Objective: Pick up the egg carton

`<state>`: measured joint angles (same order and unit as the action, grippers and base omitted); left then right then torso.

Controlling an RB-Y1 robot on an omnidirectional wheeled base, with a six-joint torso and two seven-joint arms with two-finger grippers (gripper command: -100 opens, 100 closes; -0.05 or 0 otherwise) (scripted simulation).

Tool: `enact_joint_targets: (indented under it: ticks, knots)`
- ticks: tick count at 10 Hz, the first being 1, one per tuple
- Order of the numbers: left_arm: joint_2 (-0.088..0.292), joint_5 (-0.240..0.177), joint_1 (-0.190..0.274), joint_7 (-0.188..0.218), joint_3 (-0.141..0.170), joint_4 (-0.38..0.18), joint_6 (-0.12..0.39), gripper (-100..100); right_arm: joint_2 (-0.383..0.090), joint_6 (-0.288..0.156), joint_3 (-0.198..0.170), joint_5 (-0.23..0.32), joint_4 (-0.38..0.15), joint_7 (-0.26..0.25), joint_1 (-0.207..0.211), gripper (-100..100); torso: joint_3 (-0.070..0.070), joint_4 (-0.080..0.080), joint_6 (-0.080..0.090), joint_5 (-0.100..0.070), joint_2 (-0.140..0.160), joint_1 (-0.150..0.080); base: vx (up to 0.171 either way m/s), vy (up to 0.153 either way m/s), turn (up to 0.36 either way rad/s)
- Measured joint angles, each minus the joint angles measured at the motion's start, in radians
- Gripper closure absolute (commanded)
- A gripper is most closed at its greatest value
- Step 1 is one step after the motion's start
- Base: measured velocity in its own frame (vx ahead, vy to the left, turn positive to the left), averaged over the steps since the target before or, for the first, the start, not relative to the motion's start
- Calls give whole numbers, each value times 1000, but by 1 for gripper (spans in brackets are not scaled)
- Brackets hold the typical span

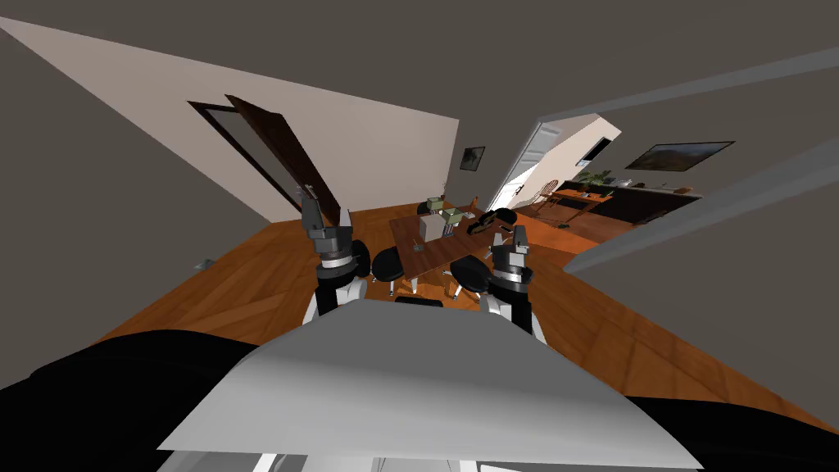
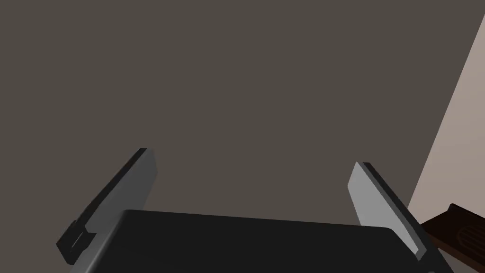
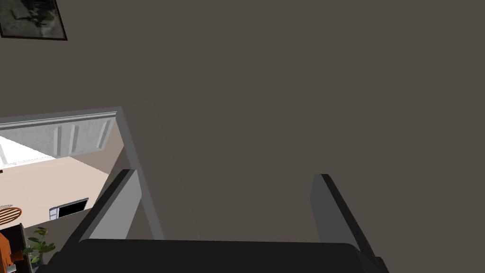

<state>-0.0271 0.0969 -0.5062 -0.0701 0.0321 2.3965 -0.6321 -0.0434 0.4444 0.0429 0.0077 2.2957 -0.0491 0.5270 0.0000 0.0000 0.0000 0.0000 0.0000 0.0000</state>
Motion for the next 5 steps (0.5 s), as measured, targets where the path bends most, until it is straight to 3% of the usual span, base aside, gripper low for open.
enact_joint_targets:
  ticks: [5]
  knots:
    - [0,0,0,0,0,0,0,0,-119,-39,-28,2,-56,-50,11,-100,0,0,-1,0,0,-2,-6,-20,258]
